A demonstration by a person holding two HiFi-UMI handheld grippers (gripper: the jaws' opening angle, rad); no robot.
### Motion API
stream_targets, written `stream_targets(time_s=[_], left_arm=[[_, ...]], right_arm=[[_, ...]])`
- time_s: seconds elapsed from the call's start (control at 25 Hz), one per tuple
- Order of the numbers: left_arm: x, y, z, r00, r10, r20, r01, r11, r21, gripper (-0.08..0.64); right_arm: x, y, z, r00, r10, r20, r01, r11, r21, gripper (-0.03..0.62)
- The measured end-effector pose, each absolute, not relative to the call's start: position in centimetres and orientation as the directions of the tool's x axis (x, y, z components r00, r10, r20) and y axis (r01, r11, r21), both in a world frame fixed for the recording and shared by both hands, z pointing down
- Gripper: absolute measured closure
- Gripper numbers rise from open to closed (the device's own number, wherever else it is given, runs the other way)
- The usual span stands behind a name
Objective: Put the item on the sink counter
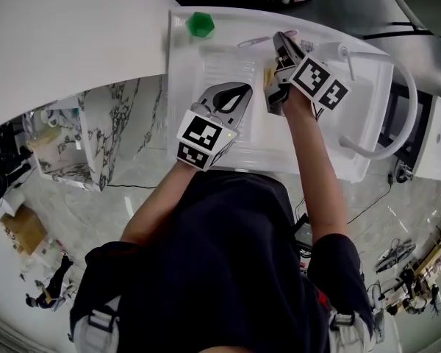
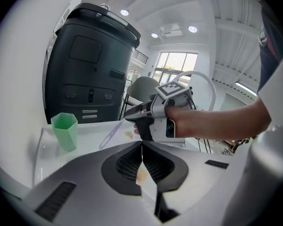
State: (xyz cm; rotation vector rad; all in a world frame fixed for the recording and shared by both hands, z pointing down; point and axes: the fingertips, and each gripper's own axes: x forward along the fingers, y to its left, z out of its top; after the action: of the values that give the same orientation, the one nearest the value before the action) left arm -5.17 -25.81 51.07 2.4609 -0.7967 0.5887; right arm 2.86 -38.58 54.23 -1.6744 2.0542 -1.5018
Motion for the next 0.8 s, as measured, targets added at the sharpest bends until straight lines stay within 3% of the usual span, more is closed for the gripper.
stream_targets(time_s=[0.8], left_arm=[[-6.1, -26.1, 51.3, 0.734, -0.433, 0.523, -0.644, -0.687, 0.336, 0.546]], right_arm=[[3.4, -39.8, 57.2, -0.371, -0.836, 0.404, -0.484, -0.197, -0.852, 0.545]])
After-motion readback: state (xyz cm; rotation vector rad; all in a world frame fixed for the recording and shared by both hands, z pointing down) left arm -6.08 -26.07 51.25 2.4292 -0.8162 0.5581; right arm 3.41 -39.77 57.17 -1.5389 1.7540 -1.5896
